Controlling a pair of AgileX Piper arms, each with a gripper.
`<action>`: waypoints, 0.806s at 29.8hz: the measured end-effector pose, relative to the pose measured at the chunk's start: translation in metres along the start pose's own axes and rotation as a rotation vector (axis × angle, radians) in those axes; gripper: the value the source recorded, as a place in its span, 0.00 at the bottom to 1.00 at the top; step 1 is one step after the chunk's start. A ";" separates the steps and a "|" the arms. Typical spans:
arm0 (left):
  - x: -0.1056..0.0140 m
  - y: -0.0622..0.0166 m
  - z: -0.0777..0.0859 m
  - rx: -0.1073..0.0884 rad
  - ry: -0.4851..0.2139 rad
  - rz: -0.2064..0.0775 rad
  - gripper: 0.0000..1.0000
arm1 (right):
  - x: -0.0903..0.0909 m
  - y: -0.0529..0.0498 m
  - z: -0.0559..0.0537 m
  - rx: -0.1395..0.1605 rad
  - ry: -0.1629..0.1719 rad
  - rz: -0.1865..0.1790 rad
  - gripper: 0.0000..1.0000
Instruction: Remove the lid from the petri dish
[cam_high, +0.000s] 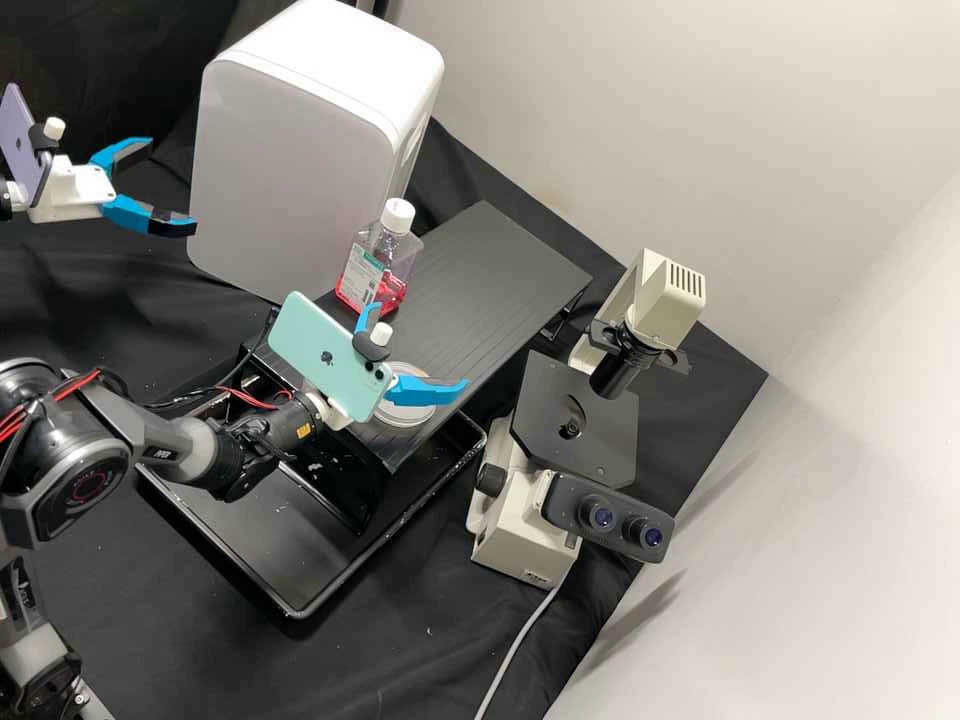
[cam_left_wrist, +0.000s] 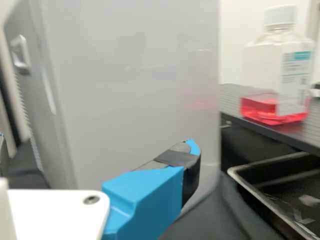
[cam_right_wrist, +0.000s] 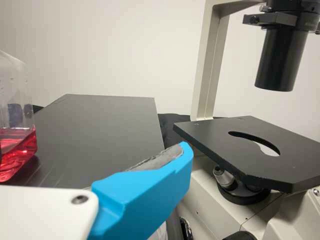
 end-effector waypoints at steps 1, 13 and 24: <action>-0.002 -0.0031 0.002 -0.004 -0.020 -0.002 1.00 | 0.000 0.000 0.000 0.000 0.000 0.000 1.00; -0.024 -0.0184 0.016 -0.006 -0.177 -0.020 1.00 | 0.000 0.000 0.000 0.000 0.000 0.000 1.00; -0.037 -0.0333 0.037 0.003 -0.288 -0.096 1.00 | 0.000 0.000 0.000 0.000 0.000 0.000 1.00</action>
